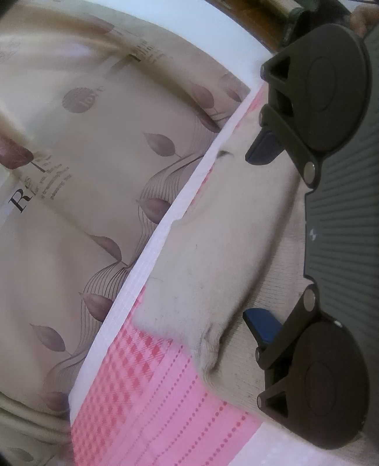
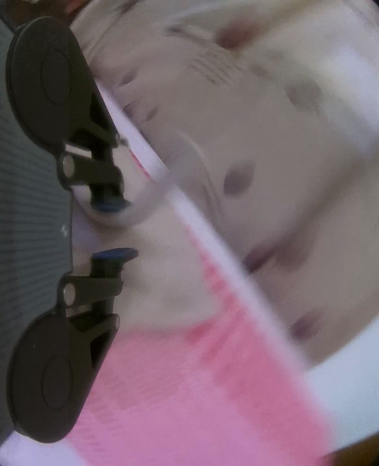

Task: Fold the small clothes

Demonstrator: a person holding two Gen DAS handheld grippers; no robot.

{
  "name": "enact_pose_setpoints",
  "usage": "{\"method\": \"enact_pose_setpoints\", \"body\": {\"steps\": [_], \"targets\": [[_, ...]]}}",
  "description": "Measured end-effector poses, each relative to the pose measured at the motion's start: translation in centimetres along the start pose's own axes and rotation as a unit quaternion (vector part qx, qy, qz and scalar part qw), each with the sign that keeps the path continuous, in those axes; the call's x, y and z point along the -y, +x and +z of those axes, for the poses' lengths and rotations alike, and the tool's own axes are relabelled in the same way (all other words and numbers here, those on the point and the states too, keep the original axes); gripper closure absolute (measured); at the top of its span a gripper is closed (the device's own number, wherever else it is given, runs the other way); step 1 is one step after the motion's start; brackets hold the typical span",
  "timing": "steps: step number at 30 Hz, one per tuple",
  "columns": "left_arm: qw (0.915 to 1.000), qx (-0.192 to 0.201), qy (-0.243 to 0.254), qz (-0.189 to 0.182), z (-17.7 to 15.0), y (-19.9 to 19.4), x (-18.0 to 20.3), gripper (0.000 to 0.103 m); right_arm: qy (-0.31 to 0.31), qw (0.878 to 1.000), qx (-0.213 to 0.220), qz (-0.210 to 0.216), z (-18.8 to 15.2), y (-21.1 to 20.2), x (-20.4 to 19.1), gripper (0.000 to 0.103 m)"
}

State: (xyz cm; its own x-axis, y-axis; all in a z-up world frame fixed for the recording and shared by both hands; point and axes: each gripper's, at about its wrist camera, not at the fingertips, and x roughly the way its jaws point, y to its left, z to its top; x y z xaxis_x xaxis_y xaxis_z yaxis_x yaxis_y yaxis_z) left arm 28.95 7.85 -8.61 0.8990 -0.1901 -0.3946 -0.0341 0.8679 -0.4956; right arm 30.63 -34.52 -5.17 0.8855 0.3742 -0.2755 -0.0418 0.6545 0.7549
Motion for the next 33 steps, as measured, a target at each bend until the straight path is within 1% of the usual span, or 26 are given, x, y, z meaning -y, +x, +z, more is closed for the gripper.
{"method": "enact_pose_setpoints", "body": {"steps": [1, 3, 4, 5, 7, 10, 11, 12, 14, 15, 16, 17, 18, 19, 21, 22, 23, 24, 25, 27, 28, 29, 30, 33], "targets": [[1.0, 0.0, -0.001, -0.001, 0.0, 0.0, -0.1, 0.0, 0.037, 0.999, 0.001, 0.021, -0.2, -0.3, 1.4, 0.078], [1.0, 0.001, -0.005, -0.002, 0.1, 0.0, -0.2, 0.0, 0.116, 0.991, 0.007, 0.06, -0.5, -1.0, 3.8, 0.078], [1.0, 0.001, -0.005, -0.002, 0.1, 0.0, -0.2, 0.0, 0.135, 0.988, 0.009, 0.076, -0.5, -1.2, 4.5, 0.078], [1.0, 0.001, -0.004, -0.001, 0.1, 0.1, -0.2, 0.0, 0.14, 0.987, 0.01, 0.083, -0.5, -1.3, 4.9, 0.078], [1.0, 0.001, -0.004, -0.001, 0.1, 0.1, -0.2, 0.0, 0.137, 0.987, 0.007, 0.083, -0.4, -1.2, 4.8, 0.078], [0.9999, 0.007, -0.01, -0.002, 0.1, 0.0, -0.5, 0.0, 0.11, 0.991, -0.002, 0.073, 0.4, -0.3, 3.6, 0.078], [0.9998, 0.011, -0.014, -0.001, 0.1, 0.0, -0.6, 0.0, 0.106, 0.992, -0.007, 0.068, 0.6, 0.0, 3.2, 0.086], [0.9997, 0.015, -0.017, 0.001, 0.1, -0.1, -0.7, 0.0, 0.109, 0.991, -0.011, 0.072, 1.1, 0.6, 2.9, 0.094], [0.9993, 0.028, -0.025, 0.007, 0.1, -0.2, -0.9, 0.0, 0.113, 0.989, -0.003, 0.095, 2.3, 1.1, 1.9, 0.094], [0.9991, 0.03, -0.029, 0.007, 0.1, -0.3, -1.0, 0.0, 0.116, 0.985, 0.011, 0.126, 3.0, 0.8, 1.2, 0.094], [0.9991, 0.03, -0.03, 0.007, 0.2, -0.3, -1.0, 0.0, 0.114, 0.98, 0.034, 0.162, 3.5, 0.1, 0.8, 0.095], [0.9991, 0.03, -0.029, 0.008, 0.2, -0.3, -0.9, 0.0, 0.097, 0.981, 0.051, 0.162, 4.0, -0.5, 0.4, 0.095], [0.9992, 0.029, -0.026, 0.01, 0.2, -0.2, -0.8, 0.0, 0.072, 0.987, 0.058, 0.13, 4.2, -0.7, 0.6, 0.095], [0.9992, 0.029, -0.025, 0.011, 0.2, -0.2, -0.8, 0.0, 0.059, 0.992, 0.052, 0.094, 4.3, -0.2, 1.1, 0.095], [0.9992, 0.029, -0.025, 0.011, 0.2, -0.2, -0.8, 0.0, 0.045, 0.998, 0.021, 0.037, 3.9, 1.3, 2.7, 0.094], [0.9992, 0.028, -0.025, 0.011, 0.2, -0.3, -0.8, 0.0, 0.043, 0.999, 0.006, 0.02, 3.8, 1.8, 3.2, 0.093], [0.9992, 0.028, -0.025, 0.011, 0.2, -0.3, -0.8, 0.0, 0.056, 0.998, -0.003, 0.016, 3.6, 2.1, 3.8, 0.092], [0.9992, 0.028, -0.025, 0.011, 0.1, -0.2, -0.8, 0.0, 0.079, 0.997, 0.0, 0.027, 3.6, 1.8, 4.4, 0.092], [0.9992, 0.028, -0.024, 0.012, 0.1, -0.2, -0.8, 0.0, 0.087, 0.996, 0.01, 0.025, 3.7, 1.4, 4.6, 0.091], [0.9992, 0.028, -0.024, 0.012, 0.2, -0.2, -0.8, 0.0, 0.095, 0.995, 0.023, -0.001, 3.7, 0.4, 5.0, 0.091], [0.9993, 0.027, -0.023, 0.011, 0.2, -0.2, -0.8, 0.0, 0.097, 0.995, 0.035, -0.006, 3.5, -0.4, 5.2, 0.091], [0.9993, 0.029, -0.023, 0.012, 0.2, -0.2, -0.8, 0.0, 0.093, 0.995, 0.047, -0.009, 3.4, -1.1, 5.1, 0.091], [0.9993, 0.028, -0.022, 0.013, 0.2, -0.2, -0.8, 0.0, 0.075, 0.996, 0.056, -0.012, 3.3, -1.8, 4.6, 0.091], [0.9993, 0.028, -0.021, 0.013, 0.2, -0.2, -0.8, 0.0, -0.003, 0.998, 0.062, -0.002, 2.8, -3.1, 1.8, 0.091]]}}
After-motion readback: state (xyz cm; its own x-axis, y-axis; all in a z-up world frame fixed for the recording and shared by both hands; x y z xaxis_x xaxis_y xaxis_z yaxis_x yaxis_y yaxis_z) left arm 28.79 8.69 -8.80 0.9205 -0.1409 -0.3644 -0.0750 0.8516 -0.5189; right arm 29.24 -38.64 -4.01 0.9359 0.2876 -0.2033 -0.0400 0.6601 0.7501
